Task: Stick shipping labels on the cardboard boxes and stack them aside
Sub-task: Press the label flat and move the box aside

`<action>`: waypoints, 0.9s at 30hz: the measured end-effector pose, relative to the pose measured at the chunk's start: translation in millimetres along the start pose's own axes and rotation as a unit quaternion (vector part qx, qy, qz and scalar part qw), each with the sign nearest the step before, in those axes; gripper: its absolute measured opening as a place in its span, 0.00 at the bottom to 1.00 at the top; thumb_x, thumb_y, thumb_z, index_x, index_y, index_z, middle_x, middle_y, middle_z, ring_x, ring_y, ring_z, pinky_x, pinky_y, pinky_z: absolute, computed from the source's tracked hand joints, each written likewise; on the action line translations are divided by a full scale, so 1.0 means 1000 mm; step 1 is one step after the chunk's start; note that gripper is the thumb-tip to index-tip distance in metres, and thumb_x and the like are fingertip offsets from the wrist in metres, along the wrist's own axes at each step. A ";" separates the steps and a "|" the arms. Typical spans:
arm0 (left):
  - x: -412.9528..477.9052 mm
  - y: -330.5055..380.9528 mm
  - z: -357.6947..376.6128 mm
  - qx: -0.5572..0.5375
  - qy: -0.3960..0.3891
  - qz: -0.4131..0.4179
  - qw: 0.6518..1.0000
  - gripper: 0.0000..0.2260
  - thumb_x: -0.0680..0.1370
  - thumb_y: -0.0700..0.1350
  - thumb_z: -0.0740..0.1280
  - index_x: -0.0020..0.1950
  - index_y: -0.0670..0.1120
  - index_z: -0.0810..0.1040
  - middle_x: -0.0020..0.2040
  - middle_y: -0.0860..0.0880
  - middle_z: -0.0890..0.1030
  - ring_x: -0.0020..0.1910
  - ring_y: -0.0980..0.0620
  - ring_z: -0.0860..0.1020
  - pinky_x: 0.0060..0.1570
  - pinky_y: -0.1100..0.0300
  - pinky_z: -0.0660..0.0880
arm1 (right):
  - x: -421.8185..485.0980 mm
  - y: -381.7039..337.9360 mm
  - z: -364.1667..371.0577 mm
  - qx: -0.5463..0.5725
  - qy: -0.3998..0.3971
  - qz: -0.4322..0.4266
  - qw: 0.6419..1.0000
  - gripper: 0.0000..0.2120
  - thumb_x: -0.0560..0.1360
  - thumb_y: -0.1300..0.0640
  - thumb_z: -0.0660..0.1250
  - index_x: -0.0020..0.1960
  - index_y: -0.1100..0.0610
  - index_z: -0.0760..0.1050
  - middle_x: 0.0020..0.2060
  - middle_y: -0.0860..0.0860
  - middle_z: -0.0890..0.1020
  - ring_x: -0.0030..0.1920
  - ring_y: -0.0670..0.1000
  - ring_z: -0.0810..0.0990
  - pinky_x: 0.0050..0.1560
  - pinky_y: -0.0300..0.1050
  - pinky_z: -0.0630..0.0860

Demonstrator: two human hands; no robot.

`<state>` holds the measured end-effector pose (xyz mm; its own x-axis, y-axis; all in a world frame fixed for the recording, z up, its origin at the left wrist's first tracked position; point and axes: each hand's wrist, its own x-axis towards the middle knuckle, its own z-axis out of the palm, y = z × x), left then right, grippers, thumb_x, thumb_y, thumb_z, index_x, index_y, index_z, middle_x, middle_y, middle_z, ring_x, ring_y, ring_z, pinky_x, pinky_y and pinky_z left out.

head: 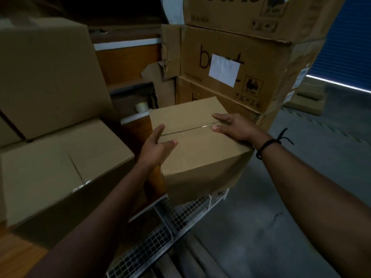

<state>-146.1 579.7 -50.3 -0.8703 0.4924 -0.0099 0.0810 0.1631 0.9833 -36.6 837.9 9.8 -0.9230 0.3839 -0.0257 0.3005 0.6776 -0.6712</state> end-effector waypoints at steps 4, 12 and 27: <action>0.040 -0.008 0.002 -0.025 0.067 -0.018 0.997 0.32 0.75 0.45 0.73 0.76 0.56 0.65 0.75 0.52 0.66 0.59 0.55 0.75 0.51 0.57 0.78 | 0.060 0.001 0.005 -0.007 -0.026 -0.009 1.000 0.28 0.73 0.42 0.70 0.71 0.41 0.69 0.73 0.48 0.68 0.72 0.52 0.66 0.66 0.45 0.61; 0.126 -0.011 0.010 -0.018 0.190 -0.063 0.980 0.33 0.73 0.44 0.73 0.76 0.52 0.64 0.74 0.50 0.69 0.61 0.52 0.75 0.60 0.48 0.77 | 0.183 0.018 0.014 0.006 -0.081 -0.051 0.995 0.26 0.73 0.41 0.70 0.69 0.43 0.72 0.72 0.48 0.70 0.72 0.52 0.67 0.63 0.42 0.61; 0.140 0.002 0.031 0.135 0.221 0.023 0.966 0.34 0.71 0.68 0.67 0.74 0.58 0.68 0.77 0.48 0.63 0.72 0.53 0.65 0.65 0.55 0.68 | 0.245 0.035 -0.021 -0.099 -0.050 -0.129 0.985 0.40 0.59 0.21 0.63 0.69 0.34 0.68 0.77 0.43 0.56 0.75 0.54 0.59 0.70 0.65 0.62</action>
<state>-253.1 675.4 -55.7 -0.9803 0.1013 0.1695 0.1961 0.3968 0.8967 -247.0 968.9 -4.9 -0.9909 0.1261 0.0481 0.0846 0.8580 -0.5066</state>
